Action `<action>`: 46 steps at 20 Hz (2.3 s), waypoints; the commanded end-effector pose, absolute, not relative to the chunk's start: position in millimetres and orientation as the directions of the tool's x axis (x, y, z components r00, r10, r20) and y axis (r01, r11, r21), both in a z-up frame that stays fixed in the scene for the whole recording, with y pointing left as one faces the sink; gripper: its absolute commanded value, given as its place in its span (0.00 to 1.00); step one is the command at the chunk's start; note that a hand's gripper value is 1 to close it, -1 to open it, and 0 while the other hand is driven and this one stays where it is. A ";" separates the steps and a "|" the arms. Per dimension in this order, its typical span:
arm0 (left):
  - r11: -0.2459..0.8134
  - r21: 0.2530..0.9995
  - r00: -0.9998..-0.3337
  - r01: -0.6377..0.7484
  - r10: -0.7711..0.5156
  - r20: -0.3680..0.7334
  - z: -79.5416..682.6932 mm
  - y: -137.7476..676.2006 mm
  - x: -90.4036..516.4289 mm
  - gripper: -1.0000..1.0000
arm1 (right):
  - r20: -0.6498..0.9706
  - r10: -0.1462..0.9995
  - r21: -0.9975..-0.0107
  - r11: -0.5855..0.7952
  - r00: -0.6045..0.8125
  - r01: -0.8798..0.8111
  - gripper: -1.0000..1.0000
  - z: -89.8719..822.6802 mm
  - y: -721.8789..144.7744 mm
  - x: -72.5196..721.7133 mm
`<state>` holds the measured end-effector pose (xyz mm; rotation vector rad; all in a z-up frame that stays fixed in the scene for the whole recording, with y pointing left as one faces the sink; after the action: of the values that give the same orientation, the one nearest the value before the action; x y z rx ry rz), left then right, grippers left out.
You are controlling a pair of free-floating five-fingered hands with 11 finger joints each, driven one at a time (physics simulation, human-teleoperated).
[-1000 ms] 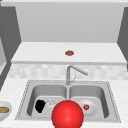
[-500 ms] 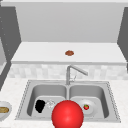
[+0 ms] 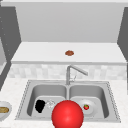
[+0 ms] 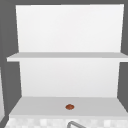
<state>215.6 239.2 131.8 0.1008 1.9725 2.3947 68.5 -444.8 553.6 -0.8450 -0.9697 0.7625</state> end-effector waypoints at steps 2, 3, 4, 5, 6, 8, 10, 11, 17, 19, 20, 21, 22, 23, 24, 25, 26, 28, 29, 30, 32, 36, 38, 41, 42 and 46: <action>-0.192 0.981 -0.997 0.012 0.070 0.026 131.8 239.2 215.6 0.50 | 0.366 0.859 -0.880 0.445 0.357 -0.168 0.00 554.2 -413.0 44.1; -0.192 0.981 -0.997 0.012 0.070 0.026 131.8 239.2 215.6 0.50 | 0.357 0.863 -0.885 0.435 0.357 -0.164 0.00 554.7 -407.1 39.3; -0.192 0.981 -0.997 0.012 0.070 0.026 131.8 239.2 215.6 0.50 | 0.353 0.865 -0.890 0.428 0.357 -0.157 0.00 555.1 -401.3 34.6; -0.192 0.981 -0.997 0.012 0.070 0.026 131.8 239.2 215.6 0.50 | 0.348 0.867 -0.894 0.421 0.358 -0.152 0.00 555.2 -395.4 29.7; -0.192 0.981 -0.997 0.012 0.070 0.026 131.8 239.2 215.6 0.50 | 0.345 0.864 -0.898 0.417 0.366 -0.138 0.00 554.6 -387.0 28.5; -0.192 0.981 -0.997 0.012 0.070 0.026 131.8 239.2 215.6 0.50 | 0.335 0.856 -0.902 0.412 0.393 -0.128 0.00 555.1 -372.6 23.3; -0.192 0.981 -0.997 0.012 0.070 0.026 131.8 239.2 215.6 0.50 | 0.319 0.850 -0.907 0.402 0.418 -0.125 0.00 553.7 -359.6 16.7; -0.192 0.981 -0.997 0.012 0.070 0.026 131.8 239.2 215.6 0.50 | 0.311 0.848 -0.909 0.397 0.430 -0.127 0.00 553.1 -353.2 14.8; -0.192 0.981 -0.997 0.012 0.070 0.026 131.8 239.2 215.6 0.50 | 0.251 0.824 -0.920 0.367 0.508 -0.140 0.00 556.9 -314.2 14.4; -0.192 0.981 -0.997 0.012 0.070 0.026 131.8 239.2 215.6 0.50 | 0.234 0.812 -0.922 0.360 0.535 -0.144 0.00 561.2 -301.1 15.7; -0.192 0.981 -0.997 0.012 0.070 0.026 131.8 239.2 215.6 0.50 | 0.224 0.807 -0.922 0.357 0.547 -0.149 0.00 563.1 -294.6 17.0; -0.192 0.981 -0.997 0.012 0.070 0.026 131.8 239.2 215.6 0.50 | 0.209 0.803 -0.925 0.347 0.558 -0.153 0.00 563.3 -288.6 19.2; -0.192 0.981 -0.997 0.012 0.070 0.026 131.8 239.2 215.6 0.50 | 0.199 0.798 -0.927 0.342 0.569 -0.154 0.00 563.1 -283.2 22.6; -0.192 0.981 -0.997 0.012 0.070 0.026 131.8 239.2 215.6 0.50 | 0.193 0.793 -0.928 0.338 0.578 -0.154 0.00 563.8 -278.6 26.8; -0.192 0.981 -0.997 0.012 0.070 0.026 131.8 239.2 215.6 0.50 | 0.186 0.786 -0.930 0.335 0.590 -0.152 0.00 563.9 -273.4 30.0; -0.192 0.981 -0.997 0.012 0.070 0.026 131.8 239.2 215.6 0.50 | 0.180 0.778 -0.932 0.330 0.602 -0.149 0.00 564.5 -268.7 33.5; -0.192 0.981 -0.997 0.012 0.070 0.026 131.8 239.2 215.6 0.50 | 0.176 0.767 -0.934 0.327 0.617 -0.140 0.00 565.5 -265.1 37.7; -0.192 0.981 -0.997 0.012 0.070 0.026 131.8 239.2 215.6 0.50 | 0.169 0.747 -0.937 0.323 0.643 -0.129 0.00 565.8 -257.4 45.4; -0.192 0.981 -0.997 0.012 0.070 0.026 131.8 239.2 215.6 0.50 | 0.167 0.738 -0.938 0.323 0.654 -0.125 0.00 566.0 -253.1 48.8; -0.192 0.981 -0.997 0.012 0.070 0.026 131.8 239.2 215.6 0.50 | 0.165 0.728 -0.938 0.324 0.666 -0.121 0.00 565.8 -248.7 51.9; -0.192 0.981 -0.997 0.012 0.070 0.026 131.8 239.2 215.6 0.50 | 0.157 0.708 -0.940 0.321 0.688 -0.115 0.00 565.3 -241.3 58.4; -0.192 0.981 -0.997 0.012 0.070 0.026 131.8 239.2 215.6 0.50 | 0.142 0.669 -0.943 0.316 0.730 -0.105 0.00 566.5 -227.7 71.3; -0.192 0.981 -0.997 0.012 0.070 0.026 131.8 239.2 215.6 0.50 | 0.135 0.653 -0.943 0.316 0.745 -0.106 0.00 567.8 -219.7 78.2; -0.192 0.981 -0.997 0.012 0.070 0.026 131.8 239.2 215.6 0.50 | 0.127 0.626 -0.944 0.315 0.770 -0.101 0.00 565.3 -207.6 92.3; -0.192 0.981 -0.997 0.012 0.070 0.026 131.8 239.2 215.6 0.50 | 0.123 0.621 -0.945 0.312 0.774 -0.100 0.00 563.9 -203.1 96.5; -0.192 0.981 -0.997 0.012 0.070 0.026 131.8 239.2 215.6 0.50 | 0.108 0.593 -0.947 0.306 0.798 -0.099 0.00 563.3 -184.7 113.4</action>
<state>215.6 239.2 131.8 0.1008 1.9725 2.3947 96.6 -200.8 563.5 -1.1814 -0.5003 0.4954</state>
